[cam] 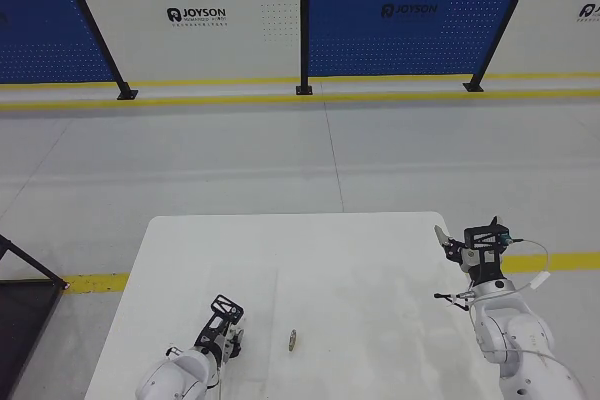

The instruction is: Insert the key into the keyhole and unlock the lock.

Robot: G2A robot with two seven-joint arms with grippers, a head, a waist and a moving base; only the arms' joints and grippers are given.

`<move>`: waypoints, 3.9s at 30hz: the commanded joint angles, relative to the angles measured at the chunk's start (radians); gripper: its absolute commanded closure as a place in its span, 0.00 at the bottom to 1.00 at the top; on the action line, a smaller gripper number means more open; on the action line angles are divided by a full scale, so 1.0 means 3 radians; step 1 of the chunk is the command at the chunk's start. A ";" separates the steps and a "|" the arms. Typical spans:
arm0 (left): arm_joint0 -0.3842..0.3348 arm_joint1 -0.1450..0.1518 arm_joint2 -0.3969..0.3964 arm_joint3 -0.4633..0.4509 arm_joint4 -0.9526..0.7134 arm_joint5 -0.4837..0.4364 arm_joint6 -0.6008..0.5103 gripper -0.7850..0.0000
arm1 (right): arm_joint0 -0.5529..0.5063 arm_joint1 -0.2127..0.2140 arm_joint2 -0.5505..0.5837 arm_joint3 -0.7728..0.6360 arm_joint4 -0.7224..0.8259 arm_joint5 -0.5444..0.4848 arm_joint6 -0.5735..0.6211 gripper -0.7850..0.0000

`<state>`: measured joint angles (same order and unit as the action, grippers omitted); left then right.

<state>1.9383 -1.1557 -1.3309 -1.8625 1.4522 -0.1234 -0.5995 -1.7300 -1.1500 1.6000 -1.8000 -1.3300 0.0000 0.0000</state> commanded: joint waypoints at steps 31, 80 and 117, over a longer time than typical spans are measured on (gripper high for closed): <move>0.0627 0.0068 -0.0536 -0.0709 -0.0503 -0.0289 0.0688 1.00 | 0.0000 0.0000 0.0000 0.0000 0.0000 0.0000 0.0000 0.00; 0.1368 0.0154 -0.1269 -0.0304 -0.0617 -0.1875 0.3311 1.00 | 0.0029 -0.0379 -0.2675 0.0618 -0.0849 -0.0021 0.0586 0.13; 0.1368 0.0154 -0.1269 -0.0304 -0.0617 -0.1875 0.3311 1.00 | 0.0058 -0.0415 -0.2512 0.0553 -0.0261 -0.0008 0.0236 1.00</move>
<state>2.3487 -1.1096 -1.7115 -1.9537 1.2672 -0.6858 0.3939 -1.7042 -1.2787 0.8286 -1.6185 -1.4221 0.0072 0.0805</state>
